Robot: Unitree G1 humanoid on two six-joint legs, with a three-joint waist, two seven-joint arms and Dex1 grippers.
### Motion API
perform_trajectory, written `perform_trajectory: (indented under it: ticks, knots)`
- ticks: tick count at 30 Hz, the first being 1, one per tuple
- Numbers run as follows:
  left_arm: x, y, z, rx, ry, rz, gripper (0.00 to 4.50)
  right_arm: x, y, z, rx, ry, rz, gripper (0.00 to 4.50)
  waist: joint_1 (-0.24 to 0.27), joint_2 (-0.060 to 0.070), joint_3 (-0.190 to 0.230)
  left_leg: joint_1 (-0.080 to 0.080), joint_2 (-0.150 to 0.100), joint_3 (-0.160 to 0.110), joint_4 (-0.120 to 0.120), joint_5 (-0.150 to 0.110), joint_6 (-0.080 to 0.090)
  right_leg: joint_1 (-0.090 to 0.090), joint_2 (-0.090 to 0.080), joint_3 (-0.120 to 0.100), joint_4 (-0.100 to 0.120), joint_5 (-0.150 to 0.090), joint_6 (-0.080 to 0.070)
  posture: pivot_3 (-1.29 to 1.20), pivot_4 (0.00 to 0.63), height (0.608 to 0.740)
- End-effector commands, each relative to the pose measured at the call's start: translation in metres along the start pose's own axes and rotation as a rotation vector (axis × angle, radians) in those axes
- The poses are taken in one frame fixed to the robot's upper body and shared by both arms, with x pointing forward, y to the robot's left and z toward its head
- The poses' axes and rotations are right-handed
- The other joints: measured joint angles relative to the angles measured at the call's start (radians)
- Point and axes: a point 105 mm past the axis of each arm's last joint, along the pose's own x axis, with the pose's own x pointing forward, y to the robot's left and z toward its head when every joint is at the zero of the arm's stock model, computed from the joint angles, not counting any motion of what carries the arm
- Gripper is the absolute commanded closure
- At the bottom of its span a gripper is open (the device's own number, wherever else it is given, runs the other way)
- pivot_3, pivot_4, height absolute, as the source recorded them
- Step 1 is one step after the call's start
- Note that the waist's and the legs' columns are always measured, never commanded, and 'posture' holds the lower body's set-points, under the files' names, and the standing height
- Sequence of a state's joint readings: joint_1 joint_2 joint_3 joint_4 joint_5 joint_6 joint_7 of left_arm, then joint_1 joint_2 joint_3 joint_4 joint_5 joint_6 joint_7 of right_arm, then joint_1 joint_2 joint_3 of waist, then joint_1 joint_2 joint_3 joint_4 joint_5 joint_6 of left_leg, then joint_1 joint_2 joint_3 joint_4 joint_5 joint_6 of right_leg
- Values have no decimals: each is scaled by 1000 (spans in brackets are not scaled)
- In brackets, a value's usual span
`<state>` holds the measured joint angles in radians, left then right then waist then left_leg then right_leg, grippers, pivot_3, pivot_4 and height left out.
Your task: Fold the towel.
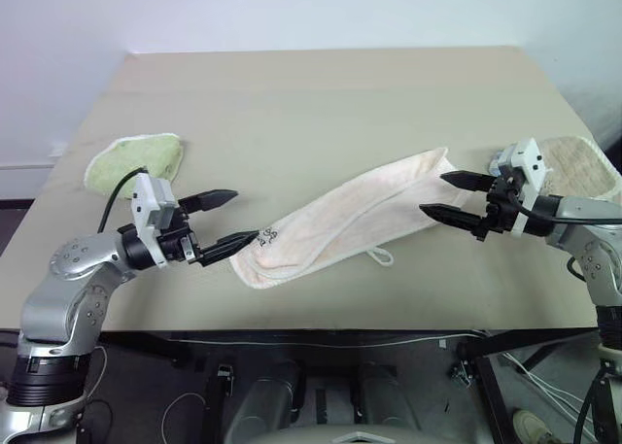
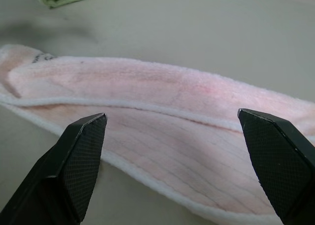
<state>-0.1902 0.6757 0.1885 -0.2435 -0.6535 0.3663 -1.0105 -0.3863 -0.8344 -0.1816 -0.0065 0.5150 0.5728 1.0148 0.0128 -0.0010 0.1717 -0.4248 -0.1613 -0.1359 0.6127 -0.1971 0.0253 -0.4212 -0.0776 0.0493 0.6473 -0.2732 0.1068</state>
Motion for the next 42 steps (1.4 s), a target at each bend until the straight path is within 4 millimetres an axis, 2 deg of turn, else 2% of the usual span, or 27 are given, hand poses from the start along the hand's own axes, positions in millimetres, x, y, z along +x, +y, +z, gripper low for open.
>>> perform_trajectory:
  ticks: [1, 12, 16, 23, 30, 33, 36, 39, 42]
  knots:
    - [3, -1, 13, 39, -38, 4, 0, -1, -3, 13, -46, -41, -14, 12, 0, 0, 0, 0, 0, 0, 0, 0, 0, 0, 0, 0, 0, 0, 0, 0, 150, 740]
    - [14, -13, 17, 3, -75, 2, 0, 3, -11, 15, -42, -91, -58, 12, 0, 0, 0, 0, 0, 0, 1, 0, 0, 0, 0, 0, 0, 0, 0, 0, 150, 740]
    - [15, -16, 11, -16, -65, -19, 0, 5, -16, 15, -89, -78, -106, 12, 0, 0, 0, 0, 0, 0, 1, 0, 0, 0, 0, 0, 0, 0, 0, 0, 150, 740]
    - [23, -12, 2, 15, -55, -8, 0, 21, -40, 25, -231, -48, -220, 12, -2, 0, 0, 1, 0, 0, 1, 1, -1, 0, 0, 0, 2, 0, 0, 0, 150, 740]
    - [27, -9, 1, 31, -65, -9, 0, 46, -75, 30, -401, 90, -303, 12, -4, 0, 0, 1, 0, 1, 0, 2, -2, -1, 1, 0, 2, 1, 0, 0, 150, 740]
    - [28, -8, 3, 41, -72, -3, 0, 49, -94, 26, -513, 211, -348, 12, -4, 0, 0, 1, 0, 1, 0, 3, -4, -1, 1, 0, 2, 1, 0, 0, 150, 740]
    - [28, -8, 2, 47, -73, 0, 0, 50, -105, 28, -602, 278, -361, 12, -4, 0, 0, 0, 0, 1, 0, 4, -5, -1, 1, 0, 2, 1, 0, 0, 150, 740]
    - [27, -8, 2, 53, -71, 5, 0, 51, -114, 39, -672, 320, -403, 12, -8, 0, 0, 0, 0, 1, 0, 4, -6, -1, 1, 0, 2, 1, 0, 0, 150, 740]
    - [27, -8, 0, 57, -69, 13, 0, 51, -116, 48, -734, 344, -396, 12, -11, 0, 0, 0, 0, 1, 0, 4, -6, -2, 1, 0, 2, 1, 0, 0, 150, 740]
